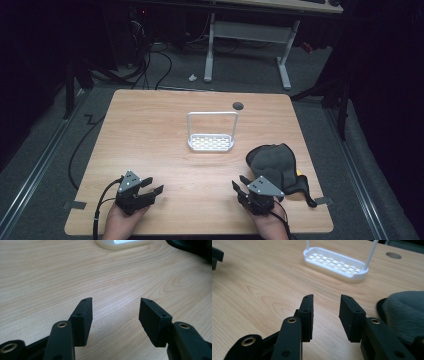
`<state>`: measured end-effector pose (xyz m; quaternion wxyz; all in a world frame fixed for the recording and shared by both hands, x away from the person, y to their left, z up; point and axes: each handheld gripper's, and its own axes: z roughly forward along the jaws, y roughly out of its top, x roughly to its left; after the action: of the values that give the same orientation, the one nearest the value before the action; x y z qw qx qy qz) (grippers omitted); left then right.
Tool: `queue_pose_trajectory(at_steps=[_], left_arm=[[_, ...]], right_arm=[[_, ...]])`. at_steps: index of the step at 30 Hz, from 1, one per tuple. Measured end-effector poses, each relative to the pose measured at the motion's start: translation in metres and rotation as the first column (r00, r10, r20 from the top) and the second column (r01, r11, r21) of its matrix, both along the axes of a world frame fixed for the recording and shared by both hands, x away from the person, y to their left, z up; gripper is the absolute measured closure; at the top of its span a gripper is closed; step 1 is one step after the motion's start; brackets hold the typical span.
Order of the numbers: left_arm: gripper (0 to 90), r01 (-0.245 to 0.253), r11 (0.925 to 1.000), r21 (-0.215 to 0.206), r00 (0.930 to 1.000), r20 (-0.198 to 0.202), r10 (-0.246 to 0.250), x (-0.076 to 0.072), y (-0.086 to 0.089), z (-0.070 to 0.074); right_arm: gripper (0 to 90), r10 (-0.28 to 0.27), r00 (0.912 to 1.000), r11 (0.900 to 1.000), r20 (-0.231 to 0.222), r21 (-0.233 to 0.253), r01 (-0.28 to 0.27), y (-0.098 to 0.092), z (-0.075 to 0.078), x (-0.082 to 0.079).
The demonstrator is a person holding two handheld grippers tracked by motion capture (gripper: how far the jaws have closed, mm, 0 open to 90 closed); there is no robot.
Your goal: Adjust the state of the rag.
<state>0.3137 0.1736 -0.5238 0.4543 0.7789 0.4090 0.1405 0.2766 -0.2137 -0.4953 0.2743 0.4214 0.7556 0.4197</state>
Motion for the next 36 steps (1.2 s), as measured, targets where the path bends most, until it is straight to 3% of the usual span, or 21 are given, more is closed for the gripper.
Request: queue_pose_trajectory(at_steps=[6,11,16,21,23,28,34,36], left_arm=[[46.6,0.007,0.9994,0.033,0.9996,0.029,-0.008,-0.003,-0.003,0.003],[49.0,0.007,0.9993,0.037,1.0000,0.002,-0.007,-0.002,-0.004,0.004],[49.0,0.013,0.9982,0.058,0.9998,0.013,-0.014,-0.003,-0.006,0.005],[48.8,0.011,0.9979,0.063,0.9998,0.015,-0.012,-0.002,-0.003,0.007],[47.7,0.013,0.9980,0.061,0.9998,0.014,-0.013,-0.002,-0.002,0.007],[46.4,0.015,0.9987,0.048,0.9998,0.012,-0.016,-0.002,-0.002,0.007],[46.4,0.016,0.9988,0.045,0.9998,0.007,-0.017,-0.002,-0.001,0.006],[46.4,0.016,0.9987,0.048,0.9998,0.007,-0.017,-0.002,-0.001,0.006]], right_arm=[[64.8,-0.047,0.9988,0.999,0.013,0.026,0.047,-0.029,0.014,-0.003],[63.2,-0.108,0.9936,0.994,0.034,0.036,0.107,-0.053,0.022,-0.007],[63.5,-0.167,0.9855,0.985,0.030,0.045,0.165,-0.073,0.025,-0.007],[62.2,-0.240,0.9704,0.970,0.022,0.032,0.240,-0.098,0.021,-0.005],[60.1,-0.259,0.9660,0.965,-0.002,0.039,0.259,-0.103,0.018,-0.004],[52.3,-0.266,0.9634,0.963,-0.033,0.035,0.267,-0.108,0.011,0.000],[52.7,-0.273,0.9600,0.960,-0.065,0.043,0.276,-0.109,0.004,0.004],[55.5,-0.279,0.9557,0.957,-0.094,0.052,0.285,-0.113,-0.002,0.007]])
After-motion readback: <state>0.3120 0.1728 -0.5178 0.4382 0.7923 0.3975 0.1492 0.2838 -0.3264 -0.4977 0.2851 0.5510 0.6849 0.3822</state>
